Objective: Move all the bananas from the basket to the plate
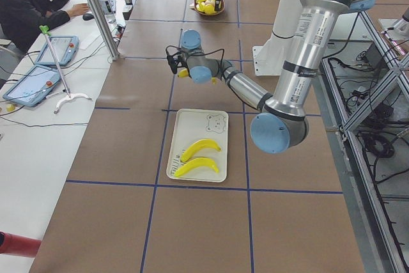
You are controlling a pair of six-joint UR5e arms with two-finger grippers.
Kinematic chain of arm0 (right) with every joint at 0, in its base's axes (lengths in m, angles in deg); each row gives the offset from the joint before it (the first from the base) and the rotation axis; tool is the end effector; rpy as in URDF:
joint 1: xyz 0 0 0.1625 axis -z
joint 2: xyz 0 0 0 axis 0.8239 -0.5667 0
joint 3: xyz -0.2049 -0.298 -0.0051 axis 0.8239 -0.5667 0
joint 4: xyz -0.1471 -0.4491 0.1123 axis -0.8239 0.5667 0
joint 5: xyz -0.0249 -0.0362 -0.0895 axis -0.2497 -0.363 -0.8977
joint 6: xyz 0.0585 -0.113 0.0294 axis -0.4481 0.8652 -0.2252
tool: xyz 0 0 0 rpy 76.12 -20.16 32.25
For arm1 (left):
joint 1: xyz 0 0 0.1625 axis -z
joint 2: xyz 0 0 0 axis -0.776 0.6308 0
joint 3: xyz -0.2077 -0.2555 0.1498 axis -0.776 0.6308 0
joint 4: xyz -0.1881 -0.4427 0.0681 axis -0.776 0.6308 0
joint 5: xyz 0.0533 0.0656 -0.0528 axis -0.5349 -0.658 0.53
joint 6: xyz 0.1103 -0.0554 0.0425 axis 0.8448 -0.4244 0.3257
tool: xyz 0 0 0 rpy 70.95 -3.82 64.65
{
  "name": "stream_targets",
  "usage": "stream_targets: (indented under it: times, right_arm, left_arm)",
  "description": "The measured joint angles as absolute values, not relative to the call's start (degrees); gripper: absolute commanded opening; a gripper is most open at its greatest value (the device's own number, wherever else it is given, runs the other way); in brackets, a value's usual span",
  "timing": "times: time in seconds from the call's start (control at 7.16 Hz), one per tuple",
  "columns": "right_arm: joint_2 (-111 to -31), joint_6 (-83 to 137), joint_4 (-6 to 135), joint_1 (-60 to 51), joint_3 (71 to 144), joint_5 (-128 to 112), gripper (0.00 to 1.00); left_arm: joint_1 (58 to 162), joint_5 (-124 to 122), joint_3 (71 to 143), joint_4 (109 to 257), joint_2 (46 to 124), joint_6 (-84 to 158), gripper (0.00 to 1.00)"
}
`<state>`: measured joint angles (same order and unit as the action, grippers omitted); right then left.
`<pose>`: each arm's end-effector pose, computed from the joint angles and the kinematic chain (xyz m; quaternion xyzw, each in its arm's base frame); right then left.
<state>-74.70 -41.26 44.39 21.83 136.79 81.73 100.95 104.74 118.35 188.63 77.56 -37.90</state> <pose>-0.4081 -0.3719 0.0810 0.0736 -0.6533 0.0595 0.7512 0.3712 -0.5275 0.2982 -0.0644 0.5260 -0.2140 0.8206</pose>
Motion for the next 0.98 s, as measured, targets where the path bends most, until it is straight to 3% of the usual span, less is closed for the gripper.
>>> stream_targets:
  times: [0.56, 0.7, 0.84, 0.98]
  right_arm:
    - [-78.8, -40.4, 44.4, 19.2, 136.9, 81.9, 1.00]
    - [-79.1, -40.4, 44.4, 18.7, 136.9, 81.9, 1.00]
    - [-79.3, -40.3, 44.4, 17.7, 136.9, 82.3, 1.00]
    - [-79.9, -40.0, 44.5, 16.3, 136.9, 83.2, 1.00]
  left_arm:
    - [102.7, 102.4, 115.3, 188.7, 66.3, -31.9, 0.02]
    - [102.6, 101.8, 114.9, 188.8, 65.3, -31.8, 0.05]
    - [102.6, 100.8, 114.2, 188.9, 64.9, -31.5, 0.19]
    - [102.6, 99.6, 113.2, 188.9, 64.7, -30.1, 0.99]
